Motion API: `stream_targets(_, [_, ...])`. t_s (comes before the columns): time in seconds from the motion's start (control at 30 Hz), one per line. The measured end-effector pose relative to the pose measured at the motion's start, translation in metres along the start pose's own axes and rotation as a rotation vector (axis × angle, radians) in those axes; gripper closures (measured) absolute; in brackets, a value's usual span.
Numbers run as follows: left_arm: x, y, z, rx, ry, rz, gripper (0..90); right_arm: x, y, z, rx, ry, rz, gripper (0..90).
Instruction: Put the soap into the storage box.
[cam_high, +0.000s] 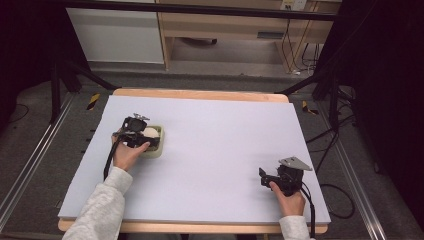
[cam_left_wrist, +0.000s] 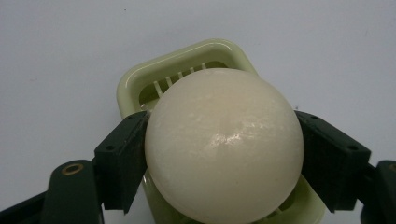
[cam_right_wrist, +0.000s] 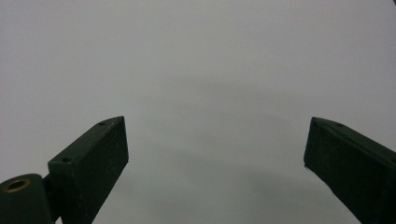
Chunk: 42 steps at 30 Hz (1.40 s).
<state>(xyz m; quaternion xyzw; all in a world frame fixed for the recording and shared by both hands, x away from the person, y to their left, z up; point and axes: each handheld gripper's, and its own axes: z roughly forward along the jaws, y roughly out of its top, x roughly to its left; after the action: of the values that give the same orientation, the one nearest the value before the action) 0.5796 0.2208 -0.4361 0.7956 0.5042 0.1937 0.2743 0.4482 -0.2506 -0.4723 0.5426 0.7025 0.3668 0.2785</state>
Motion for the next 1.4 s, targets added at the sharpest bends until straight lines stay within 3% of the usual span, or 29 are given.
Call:
stream_targets(0.93, [-0.002,-0.004,0.004,0.005,0.007,0.012,22.4,0.000,0.000,0.000,-0.004,0.003,-0.006,6.5])
stream_targets(1.03, [0.000,-0.003,0.001,-0.014,-0.003,0.000,20.0,0.000,0.000,0.000,-0.003,0.002,-0.007,6.2])
stream_targets(1.4, [-0.004,-0.003,-0.023,-0.069,-0.014,0.017,16.2,0.000,0.001,-0.001,-0.006,-0.001,-0.001,6.2])
